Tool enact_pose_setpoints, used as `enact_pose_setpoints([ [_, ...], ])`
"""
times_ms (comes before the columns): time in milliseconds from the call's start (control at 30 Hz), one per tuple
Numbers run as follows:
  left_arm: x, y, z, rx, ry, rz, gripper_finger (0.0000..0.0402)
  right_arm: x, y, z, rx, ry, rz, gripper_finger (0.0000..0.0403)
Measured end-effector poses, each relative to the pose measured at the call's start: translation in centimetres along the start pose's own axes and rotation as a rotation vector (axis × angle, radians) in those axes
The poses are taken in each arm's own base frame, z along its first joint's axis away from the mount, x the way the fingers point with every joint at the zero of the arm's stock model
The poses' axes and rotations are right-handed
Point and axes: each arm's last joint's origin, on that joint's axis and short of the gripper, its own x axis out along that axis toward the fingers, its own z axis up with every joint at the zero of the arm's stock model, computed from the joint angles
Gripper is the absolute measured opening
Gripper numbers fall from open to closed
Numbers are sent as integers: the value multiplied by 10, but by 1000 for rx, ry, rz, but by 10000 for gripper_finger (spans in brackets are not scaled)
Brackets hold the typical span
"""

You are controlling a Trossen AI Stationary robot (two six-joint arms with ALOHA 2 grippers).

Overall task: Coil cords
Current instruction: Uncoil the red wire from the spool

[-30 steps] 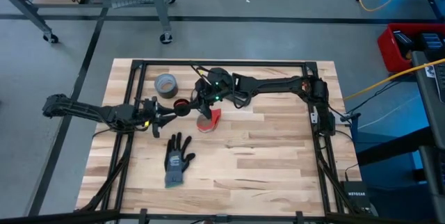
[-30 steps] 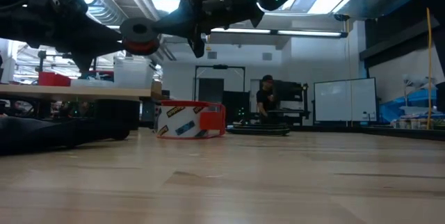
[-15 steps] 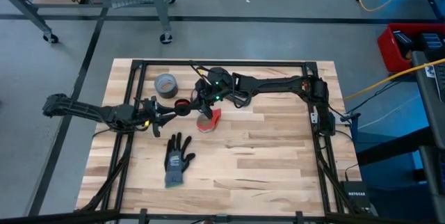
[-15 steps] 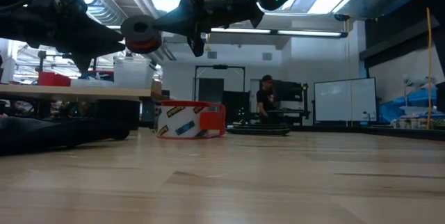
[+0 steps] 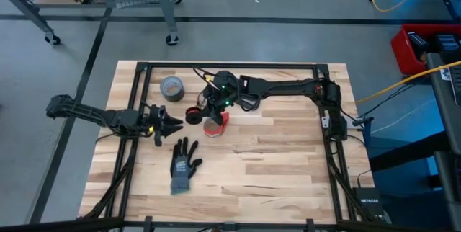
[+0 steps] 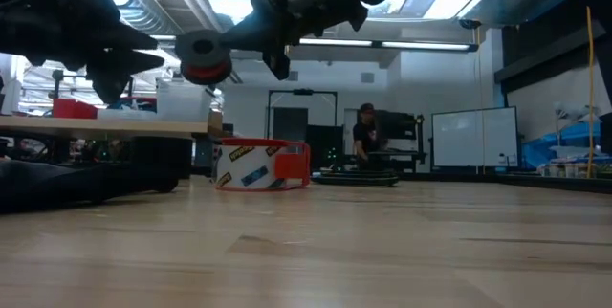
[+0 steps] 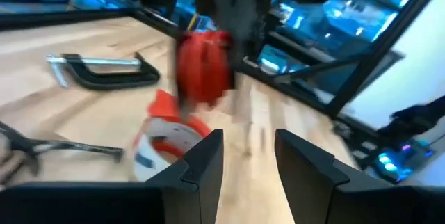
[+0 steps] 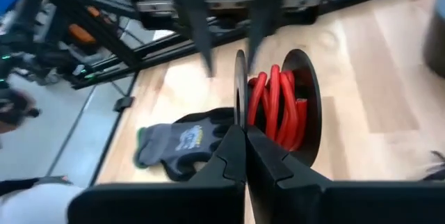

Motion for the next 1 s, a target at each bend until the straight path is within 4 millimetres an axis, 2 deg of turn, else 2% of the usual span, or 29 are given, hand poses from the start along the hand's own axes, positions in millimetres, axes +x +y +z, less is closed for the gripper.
enact_pose_setpoints([
  [167,0,-4,8,-26,-83,-35,123,1,1,0,-22,-13,-42,0],
  [367,-1,-2,11,1,-141,57,123,7,10,-1,-74,-12,-38,0],
  [633,-1,-2,11,-1,-144,61,123,11,19,-1,-103,-35,-40,0],
  [1000,-1,-3,13,-7,-163,47,123,11,19,3,-109,-75,-74,0],
])
